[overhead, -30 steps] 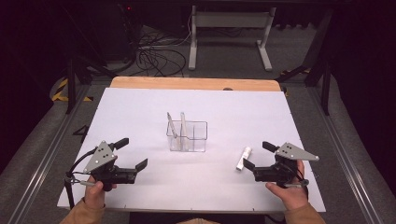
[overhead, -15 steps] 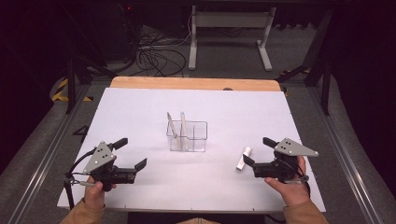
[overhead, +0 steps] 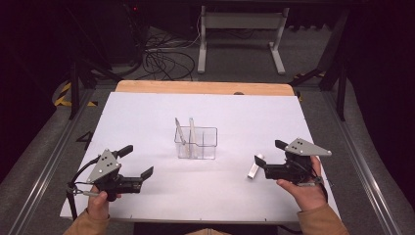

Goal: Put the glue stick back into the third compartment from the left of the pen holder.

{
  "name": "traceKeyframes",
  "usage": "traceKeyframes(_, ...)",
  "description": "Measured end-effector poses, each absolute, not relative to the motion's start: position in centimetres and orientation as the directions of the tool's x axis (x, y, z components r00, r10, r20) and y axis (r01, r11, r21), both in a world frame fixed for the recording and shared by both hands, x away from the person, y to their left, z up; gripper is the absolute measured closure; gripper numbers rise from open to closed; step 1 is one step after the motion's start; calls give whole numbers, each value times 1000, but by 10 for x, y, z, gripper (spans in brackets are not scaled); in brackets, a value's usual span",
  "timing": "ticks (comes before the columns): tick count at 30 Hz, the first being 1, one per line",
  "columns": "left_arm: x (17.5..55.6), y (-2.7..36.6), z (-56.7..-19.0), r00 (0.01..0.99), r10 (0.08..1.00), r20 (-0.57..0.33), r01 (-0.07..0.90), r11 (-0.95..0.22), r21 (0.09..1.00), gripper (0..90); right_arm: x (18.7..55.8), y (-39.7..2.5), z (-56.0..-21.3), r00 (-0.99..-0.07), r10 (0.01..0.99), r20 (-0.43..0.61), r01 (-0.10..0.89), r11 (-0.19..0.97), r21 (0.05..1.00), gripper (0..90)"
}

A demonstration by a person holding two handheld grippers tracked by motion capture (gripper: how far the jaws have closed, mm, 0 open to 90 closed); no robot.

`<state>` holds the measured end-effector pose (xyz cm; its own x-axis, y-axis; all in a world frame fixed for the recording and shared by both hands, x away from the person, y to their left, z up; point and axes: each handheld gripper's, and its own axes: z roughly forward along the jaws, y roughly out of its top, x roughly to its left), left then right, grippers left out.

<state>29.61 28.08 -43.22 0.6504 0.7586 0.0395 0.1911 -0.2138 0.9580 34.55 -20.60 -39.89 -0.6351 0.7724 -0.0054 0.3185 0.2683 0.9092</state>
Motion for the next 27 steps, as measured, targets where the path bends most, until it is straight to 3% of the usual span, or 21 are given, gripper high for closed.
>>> traceKeyframes(13, 295, 282, -433, 647, 761, 43, 192, -217, 957, 46, 359, -198, -395, -619, 785, -9, 379, 309, 872, 112)
traceKeyframes(27, 292, 283, -432, 644, 763, 51, 188, -223, 957, 45, 370, -195, -384, -551, 835, 14, 512, 325, 795, 197)
